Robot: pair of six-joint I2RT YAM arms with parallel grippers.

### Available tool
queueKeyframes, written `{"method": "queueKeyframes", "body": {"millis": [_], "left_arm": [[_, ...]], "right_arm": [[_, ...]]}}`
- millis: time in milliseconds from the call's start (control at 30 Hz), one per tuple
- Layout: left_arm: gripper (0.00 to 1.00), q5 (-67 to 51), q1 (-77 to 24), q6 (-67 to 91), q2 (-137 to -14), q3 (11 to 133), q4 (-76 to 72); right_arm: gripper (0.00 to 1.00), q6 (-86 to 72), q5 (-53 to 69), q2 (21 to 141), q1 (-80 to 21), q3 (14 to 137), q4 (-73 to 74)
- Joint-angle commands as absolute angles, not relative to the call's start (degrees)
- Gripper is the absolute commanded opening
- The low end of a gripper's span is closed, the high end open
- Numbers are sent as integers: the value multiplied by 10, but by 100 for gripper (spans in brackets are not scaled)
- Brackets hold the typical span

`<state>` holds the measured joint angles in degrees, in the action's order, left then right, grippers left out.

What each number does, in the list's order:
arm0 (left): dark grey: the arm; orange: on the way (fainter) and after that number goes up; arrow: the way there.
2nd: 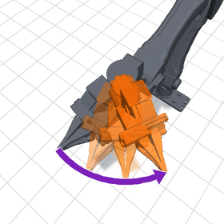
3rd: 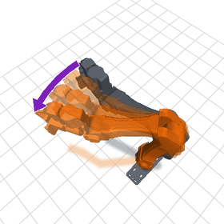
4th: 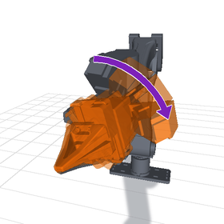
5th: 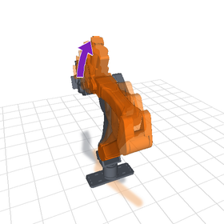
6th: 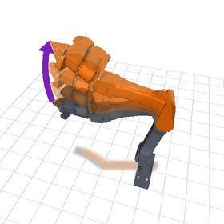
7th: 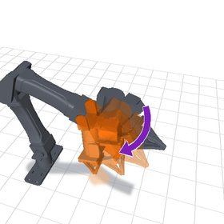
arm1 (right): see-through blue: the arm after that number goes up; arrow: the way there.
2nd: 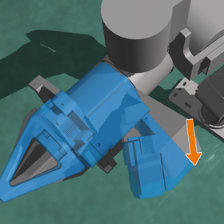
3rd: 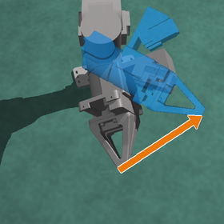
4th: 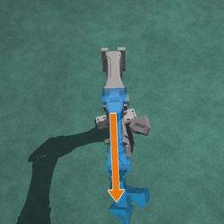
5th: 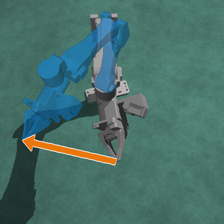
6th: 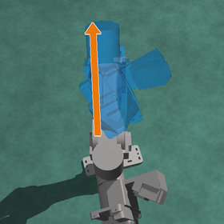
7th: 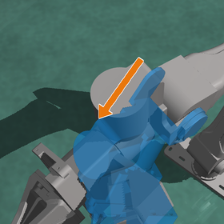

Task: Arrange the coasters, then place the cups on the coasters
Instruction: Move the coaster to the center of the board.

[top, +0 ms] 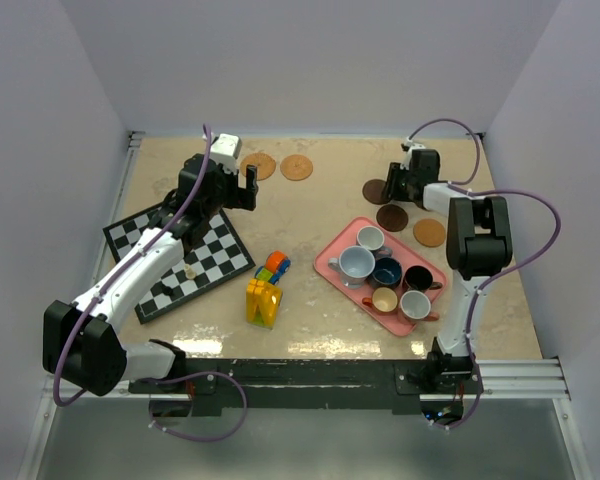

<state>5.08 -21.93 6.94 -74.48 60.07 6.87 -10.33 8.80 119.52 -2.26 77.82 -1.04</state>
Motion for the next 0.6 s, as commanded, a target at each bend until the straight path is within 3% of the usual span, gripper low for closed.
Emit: {"method": "queueKeyframes", "body": {"millis": [0, 567], "left_arm": [[94, 47, -222, 80, -742, 596, 40], [94, 49, -224, 80, -737, 597, 43]], "right_arm": [[43, -106, 86, 1202, -50, 782, -16], [42, -132, 64, 1252, -144, 852, -1]]}}
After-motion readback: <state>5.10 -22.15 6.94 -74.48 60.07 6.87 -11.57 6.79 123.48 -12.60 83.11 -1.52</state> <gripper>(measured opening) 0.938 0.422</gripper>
